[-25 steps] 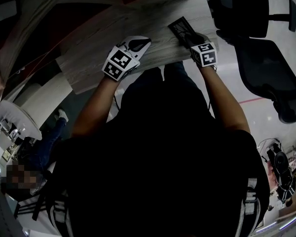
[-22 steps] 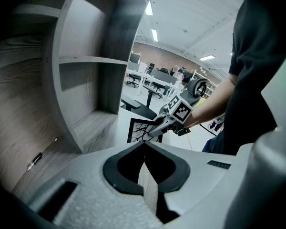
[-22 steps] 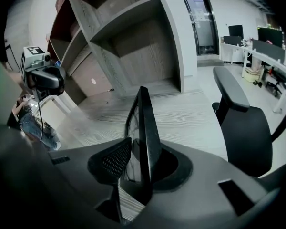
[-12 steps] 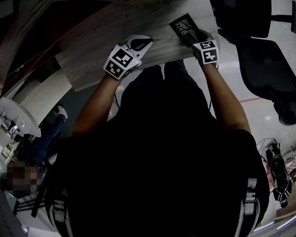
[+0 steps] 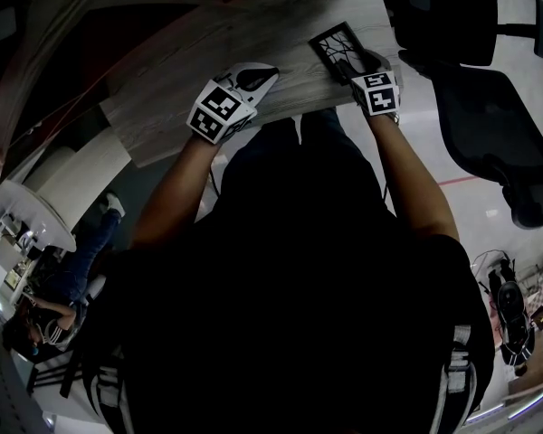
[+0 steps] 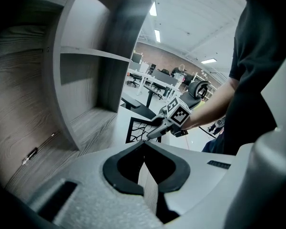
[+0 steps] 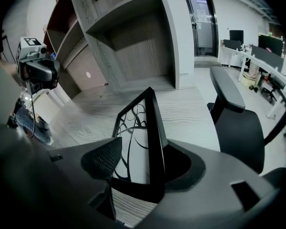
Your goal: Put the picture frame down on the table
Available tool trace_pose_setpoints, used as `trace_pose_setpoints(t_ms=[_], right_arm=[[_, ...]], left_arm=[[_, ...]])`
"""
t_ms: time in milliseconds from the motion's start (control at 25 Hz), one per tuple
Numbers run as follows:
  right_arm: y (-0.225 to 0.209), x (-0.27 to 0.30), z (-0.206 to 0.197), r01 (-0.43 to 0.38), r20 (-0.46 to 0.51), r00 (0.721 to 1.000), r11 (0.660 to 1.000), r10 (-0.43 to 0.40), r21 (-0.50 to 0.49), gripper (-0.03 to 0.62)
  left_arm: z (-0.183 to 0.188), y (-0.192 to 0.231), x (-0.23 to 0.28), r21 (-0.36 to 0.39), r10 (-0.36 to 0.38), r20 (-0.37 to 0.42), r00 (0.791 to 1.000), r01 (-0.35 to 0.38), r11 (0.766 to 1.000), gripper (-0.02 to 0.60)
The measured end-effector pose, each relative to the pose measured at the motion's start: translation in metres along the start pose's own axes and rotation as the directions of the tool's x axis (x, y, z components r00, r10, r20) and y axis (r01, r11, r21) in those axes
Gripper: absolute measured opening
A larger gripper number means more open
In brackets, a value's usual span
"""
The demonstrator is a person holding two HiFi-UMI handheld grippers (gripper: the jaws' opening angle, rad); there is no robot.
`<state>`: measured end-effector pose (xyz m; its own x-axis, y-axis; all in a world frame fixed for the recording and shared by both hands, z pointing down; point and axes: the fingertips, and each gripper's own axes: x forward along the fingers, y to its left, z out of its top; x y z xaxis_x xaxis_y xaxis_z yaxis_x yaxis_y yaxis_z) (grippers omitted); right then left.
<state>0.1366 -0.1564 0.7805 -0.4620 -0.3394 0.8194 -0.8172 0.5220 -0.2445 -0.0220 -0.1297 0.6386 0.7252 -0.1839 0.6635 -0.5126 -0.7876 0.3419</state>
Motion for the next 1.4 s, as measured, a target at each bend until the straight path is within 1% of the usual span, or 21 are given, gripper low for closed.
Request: trace_pose_setpoints(t_ms=[160,400,520,760,1120,1400], right_arm=[[-0.004,0.001,-0.004,0.020,-0.021,1.000,1.000,-0.020,0.002,0.279],[-0.008,0.003,-0.008,0.025,-0.034,0.999,1.000,-0.025,0.011,0.292],[-0.009,0.004,-0.008,0.030,-0.044,0.999,1.000,-0.030,0.003,0.298],[-0.013,0.003,-0.006,0.031,-0.047,0.998,0.999,-0.031,0.015,0.298],[-0.014,0.001,-0.005,0.033,-0.048,0.998,0.999,-0.032,0.007,0.298],[-0.014,-0.002,-0.007,0.031,-0.057,0.998,1.000,-0.031,0.005,0.298]], left_arm=[[-0.001,-0.002,0.001,-0.002,-0.008,-0.006,1.000,0.008,1.000,0.017],[-0.003,-0.006,0.004,0.005,-0.021,-0.011,1.000,0.021,1.000,0.017],[0.004,0.004,0.001,-0.005,0.005,0.010,1.000,-0.005,1.000,0.017],[0.005,0.014,-0.003,-0.005,0.031,0.015,0.999,-0.030,1.000,0.017],[0.001,0.019,-0.011,-0.008,0.047,0.021,0.999,-0.047,0.999,0.017],[0.007,0.016,-0.010,-0.007,0.051,0.021,0.998,-0.051,0.999,0.017]])
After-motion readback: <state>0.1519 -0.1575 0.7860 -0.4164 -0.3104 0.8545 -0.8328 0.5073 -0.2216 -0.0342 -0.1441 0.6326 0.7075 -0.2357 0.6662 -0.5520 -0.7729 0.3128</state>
